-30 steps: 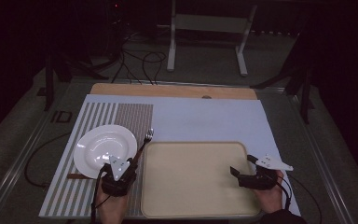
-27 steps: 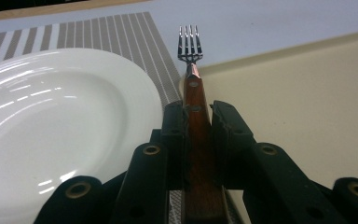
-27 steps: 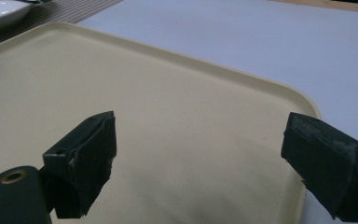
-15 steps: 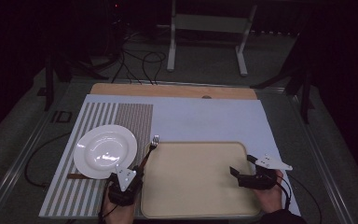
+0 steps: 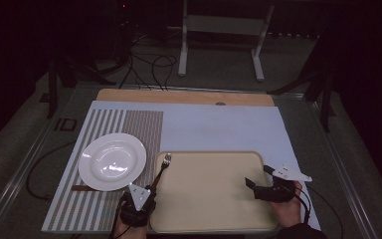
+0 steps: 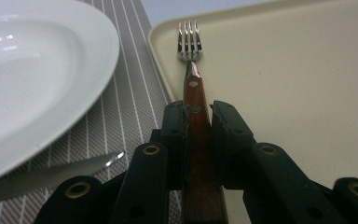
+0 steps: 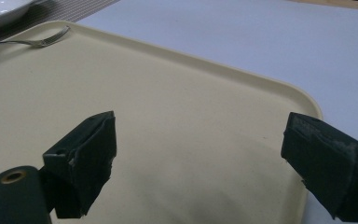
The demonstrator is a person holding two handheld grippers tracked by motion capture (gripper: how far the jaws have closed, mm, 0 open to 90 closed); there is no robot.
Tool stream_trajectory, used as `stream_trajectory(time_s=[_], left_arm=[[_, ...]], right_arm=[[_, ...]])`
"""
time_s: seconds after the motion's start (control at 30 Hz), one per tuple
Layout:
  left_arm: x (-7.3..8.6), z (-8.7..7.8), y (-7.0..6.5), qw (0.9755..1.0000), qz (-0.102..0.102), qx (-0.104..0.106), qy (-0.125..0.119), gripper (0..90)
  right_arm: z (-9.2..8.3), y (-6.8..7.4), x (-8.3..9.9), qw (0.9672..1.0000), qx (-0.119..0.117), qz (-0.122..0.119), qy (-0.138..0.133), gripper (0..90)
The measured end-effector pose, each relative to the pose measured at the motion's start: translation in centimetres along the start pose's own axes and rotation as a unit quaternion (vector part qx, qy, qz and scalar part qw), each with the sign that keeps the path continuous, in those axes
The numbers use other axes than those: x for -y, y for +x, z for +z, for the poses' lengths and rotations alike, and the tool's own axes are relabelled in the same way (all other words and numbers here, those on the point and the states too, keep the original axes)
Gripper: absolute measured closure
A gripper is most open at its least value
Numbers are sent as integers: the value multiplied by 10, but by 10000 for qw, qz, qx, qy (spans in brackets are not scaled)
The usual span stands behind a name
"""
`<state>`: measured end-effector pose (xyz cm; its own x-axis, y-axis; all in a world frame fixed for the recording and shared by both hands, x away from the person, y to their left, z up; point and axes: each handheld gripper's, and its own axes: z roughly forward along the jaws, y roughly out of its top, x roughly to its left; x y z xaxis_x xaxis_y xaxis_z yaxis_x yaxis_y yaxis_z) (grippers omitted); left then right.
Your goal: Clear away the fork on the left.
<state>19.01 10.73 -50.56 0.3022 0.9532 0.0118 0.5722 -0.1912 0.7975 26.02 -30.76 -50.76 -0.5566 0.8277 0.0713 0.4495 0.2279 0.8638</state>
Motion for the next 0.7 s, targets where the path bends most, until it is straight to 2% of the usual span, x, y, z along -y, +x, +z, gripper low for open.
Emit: stream_trajectory(time_s=[0.17,0.23,0.33,0.4,0.47,0.53,0.6,0.7], left_arm=[[5,4,-3,9999,-23,97,130,755],[6,5,-4,9994,-47,303,134,744],[6,7,-1,9978,-230,616,29,571],[5,7,1,9975,-307,632,-29,469],[4,9,3,9967,-331,743,5,350],[4,8,6,9961,-350,805,-125,307],[3,7,7,9957,-336,847,-155,249],[-4,5,11,9956,-93,921,-170,149]], right_arm=[[0,0,0,10000,-2,3,0,102],[0,0,0,10000,3,3,3,102],[1,0,0,10000,6,2,17,102],[0,0,0,10000,12,-7,10,102],[0,0,0,10000,12,4,11,102],[0,0,0,10000,6,-2,14,102],[0,0,0,10000,15,-8,11,102],[0,0,0,10000,17,2,7,102]])
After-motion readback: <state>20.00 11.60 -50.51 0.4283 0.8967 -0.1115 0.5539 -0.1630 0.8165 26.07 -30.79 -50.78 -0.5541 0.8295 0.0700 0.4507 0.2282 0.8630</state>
